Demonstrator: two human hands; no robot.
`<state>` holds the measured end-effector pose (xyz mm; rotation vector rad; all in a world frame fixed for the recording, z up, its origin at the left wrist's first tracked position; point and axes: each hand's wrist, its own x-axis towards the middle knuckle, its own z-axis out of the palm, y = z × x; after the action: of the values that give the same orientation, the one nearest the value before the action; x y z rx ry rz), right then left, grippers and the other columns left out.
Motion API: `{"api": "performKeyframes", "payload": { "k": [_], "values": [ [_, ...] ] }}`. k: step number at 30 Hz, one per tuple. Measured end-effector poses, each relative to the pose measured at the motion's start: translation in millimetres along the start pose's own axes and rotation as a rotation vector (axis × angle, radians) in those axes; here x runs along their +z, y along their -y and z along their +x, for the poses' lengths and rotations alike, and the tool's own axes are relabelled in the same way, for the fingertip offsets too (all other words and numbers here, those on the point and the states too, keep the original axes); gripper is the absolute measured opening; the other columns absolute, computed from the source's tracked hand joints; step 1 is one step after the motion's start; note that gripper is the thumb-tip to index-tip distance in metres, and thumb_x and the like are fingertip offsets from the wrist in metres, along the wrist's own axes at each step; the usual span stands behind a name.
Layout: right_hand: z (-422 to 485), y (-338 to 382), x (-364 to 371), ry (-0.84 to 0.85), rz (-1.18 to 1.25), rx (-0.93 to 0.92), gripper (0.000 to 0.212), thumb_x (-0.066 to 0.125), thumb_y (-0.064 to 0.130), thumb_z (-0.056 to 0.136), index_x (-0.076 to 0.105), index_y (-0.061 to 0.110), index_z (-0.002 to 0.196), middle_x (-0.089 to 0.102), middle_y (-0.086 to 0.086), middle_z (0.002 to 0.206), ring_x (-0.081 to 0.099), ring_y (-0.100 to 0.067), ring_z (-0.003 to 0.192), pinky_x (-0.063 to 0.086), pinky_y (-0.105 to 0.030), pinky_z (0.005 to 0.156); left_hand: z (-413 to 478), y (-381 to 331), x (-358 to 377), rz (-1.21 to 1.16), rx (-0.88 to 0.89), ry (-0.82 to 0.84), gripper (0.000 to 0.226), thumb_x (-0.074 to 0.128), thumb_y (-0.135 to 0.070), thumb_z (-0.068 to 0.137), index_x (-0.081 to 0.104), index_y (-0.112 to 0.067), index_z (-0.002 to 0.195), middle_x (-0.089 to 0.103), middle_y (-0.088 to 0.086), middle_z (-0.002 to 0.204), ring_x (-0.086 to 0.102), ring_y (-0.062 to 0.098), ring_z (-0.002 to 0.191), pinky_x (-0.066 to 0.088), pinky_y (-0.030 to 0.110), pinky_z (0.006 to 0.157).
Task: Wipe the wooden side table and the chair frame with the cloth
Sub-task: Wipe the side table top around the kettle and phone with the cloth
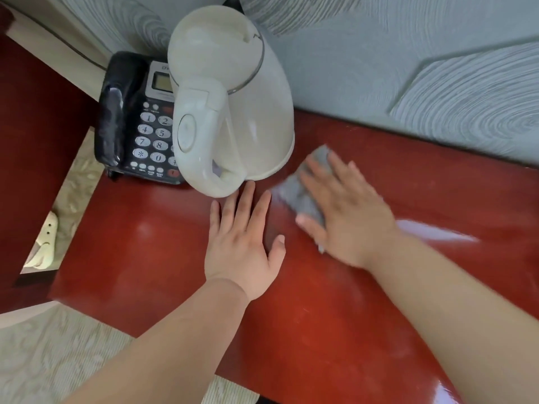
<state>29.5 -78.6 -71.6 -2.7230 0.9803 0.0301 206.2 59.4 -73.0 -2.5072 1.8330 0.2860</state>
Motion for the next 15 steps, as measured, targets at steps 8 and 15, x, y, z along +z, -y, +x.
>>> {"api": "performKeyframes", "payload": {
  "k": [8, 15],
  "values": [
    [10.2, 11.6, 8.9, -0.059, 0.012, 0.078, 0.061, 0.034, 0.045, 0.105, 0.03, 0.024, 0.162, 0.022, -0.007, 0.172, 0.01, -0.037, 0.16, 0.009, -0.053, 0.13, -1.5, -0.3, 0.8, 0.01, -0.01, 0.006, 0.078, 0.038, -0.057, 0.096, 0.022, -0.025, 0.166, 0.011, 0.004, 0.176, 0.005, 0.026, 0.162, 0.007, 0.056, 0.13],
    [-46.8, 14.9, 10.9, -0.031, -0.024, -0.067, 0.061, 0.041, 0.042, 0.103, 0.037, 0.021, 0.16, 0.028, -0.006, 0.17, 0.016, -0.034, 0.159, 0.016, -0.054, 0.129, -1.9, 0.9, 2.1, 0.001, 0.004, -0.036, 0.079, 0.044, -0.057, 0.095, 0.026, -0.025, 0.165, 0.016, 0.005, 0.175, 0.009, 0.027, 0.162, 0.008, 0.056, 0.13]
  ]
}}
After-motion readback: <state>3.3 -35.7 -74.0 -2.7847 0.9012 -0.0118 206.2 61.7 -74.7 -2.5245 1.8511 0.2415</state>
